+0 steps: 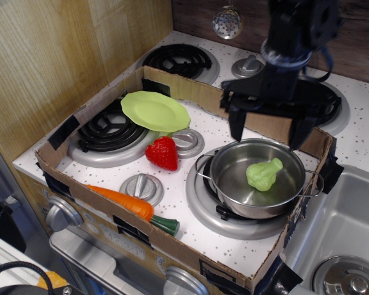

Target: Take broccoli out of pan

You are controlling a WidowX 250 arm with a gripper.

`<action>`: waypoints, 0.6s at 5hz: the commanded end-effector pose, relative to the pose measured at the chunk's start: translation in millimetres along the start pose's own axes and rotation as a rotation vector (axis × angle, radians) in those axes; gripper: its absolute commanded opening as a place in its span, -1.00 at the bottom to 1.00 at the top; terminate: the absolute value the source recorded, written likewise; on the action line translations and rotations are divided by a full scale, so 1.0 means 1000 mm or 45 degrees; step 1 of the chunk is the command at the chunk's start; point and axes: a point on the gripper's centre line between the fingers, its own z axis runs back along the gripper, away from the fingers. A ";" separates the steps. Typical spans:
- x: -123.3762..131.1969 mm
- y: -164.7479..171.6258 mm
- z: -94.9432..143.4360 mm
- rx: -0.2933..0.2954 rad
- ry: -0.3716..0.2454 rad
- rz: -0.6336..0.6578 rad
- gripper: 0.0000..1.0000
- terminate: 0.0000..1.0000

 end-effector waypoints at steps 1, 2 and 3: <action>0.008 0.009 -0.006 0.020 -0.085 0.069 1.00 -1.00; 0.005 0.009 -0.007 0.011 -0.080 0.106 1.00 -1.00; -0.002 0.004 -0.011 0.014 -0.075 0.137 1.00 -1.00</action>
